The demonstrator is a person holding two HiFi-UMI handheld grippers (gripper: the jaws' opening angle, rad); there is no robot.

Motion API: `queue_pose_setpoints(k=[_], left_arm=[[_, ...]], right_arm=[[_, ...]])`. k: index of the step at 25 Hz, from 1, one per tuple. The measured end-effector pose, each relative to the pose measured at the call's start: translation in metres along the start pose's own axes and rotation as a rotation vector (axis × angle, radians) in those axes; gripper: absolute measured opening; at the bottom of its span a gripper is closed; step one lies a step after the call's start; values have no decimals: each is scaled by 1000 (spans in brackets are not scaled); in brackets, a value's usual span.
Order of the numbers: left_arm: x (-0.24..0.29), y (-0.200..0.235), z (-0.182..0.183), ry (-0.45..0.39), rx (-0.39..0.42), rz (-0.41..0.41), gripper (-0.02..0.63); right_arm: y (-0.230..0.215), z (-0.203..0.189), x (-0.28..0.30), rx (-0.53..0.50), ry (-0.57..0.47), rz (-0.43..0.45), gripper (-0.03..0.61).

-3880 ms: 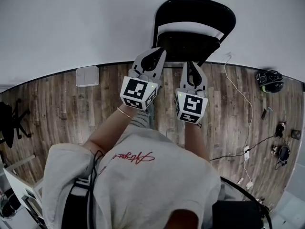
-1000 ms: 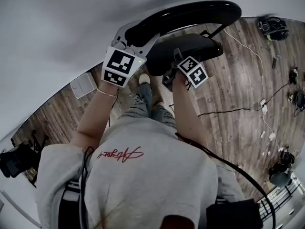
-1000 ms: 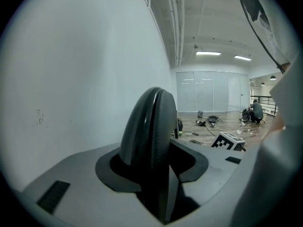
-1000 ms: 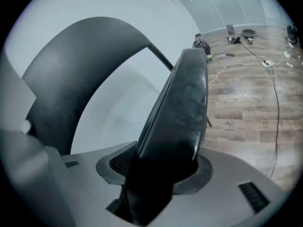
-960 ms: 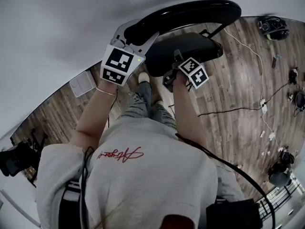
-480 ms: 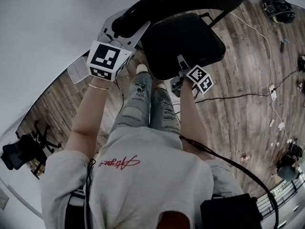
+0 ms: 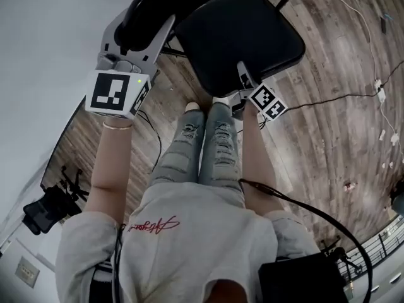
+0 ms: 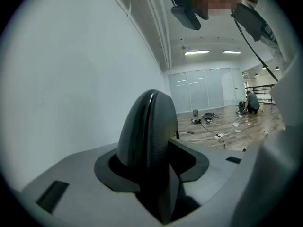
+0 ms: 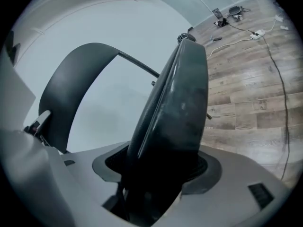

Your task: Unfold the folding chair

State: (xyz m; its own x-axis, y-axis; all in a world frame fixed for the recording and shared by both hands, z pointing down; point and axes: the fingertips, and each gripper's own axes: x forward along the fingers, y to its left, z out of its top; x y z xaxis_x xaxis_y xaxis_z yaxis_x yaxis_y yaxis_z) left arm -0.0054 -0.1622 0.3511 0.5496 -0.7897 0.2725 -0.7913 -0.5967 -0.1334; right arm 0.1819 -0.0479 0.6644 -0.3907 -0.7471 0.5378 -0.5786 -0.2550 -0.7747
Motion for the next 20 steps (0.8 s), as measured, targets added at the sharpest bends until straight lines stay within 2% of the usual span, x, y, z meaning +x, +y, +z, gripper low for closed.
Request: queue_pose_setpoints(k=[3,6,9,12,14,16,18,20], left_arm=[[-2,-2,-2,-20,28,-14,215],[0,-4,-2,-36,41,-15,216],[3,-6,0,-62,50,-62,216],[-9,2,10,-137,59,-77,238],[-31,13,14,-201,61,-15,252],[-61,19,7,-241,61,95,252],[-91,11,-15,-219,30,180,251],[-109,-18,-56,-131,-60,173,220]], right_arm=[[-7,-5,-5,31,0,-89,285],[-10,-5,-7,63,13,-125,293],[-14,-7,-8,173,13,-129,293],[-11,-10,-2,265,3,-78,278],[-10,-10,-1,264,3,-43,258],[-12,-7,-2,219,8,-41,256],[-14,-6,-1,188,-1,-54,256],[-13,-6,-1,173,-16,-62,258]])
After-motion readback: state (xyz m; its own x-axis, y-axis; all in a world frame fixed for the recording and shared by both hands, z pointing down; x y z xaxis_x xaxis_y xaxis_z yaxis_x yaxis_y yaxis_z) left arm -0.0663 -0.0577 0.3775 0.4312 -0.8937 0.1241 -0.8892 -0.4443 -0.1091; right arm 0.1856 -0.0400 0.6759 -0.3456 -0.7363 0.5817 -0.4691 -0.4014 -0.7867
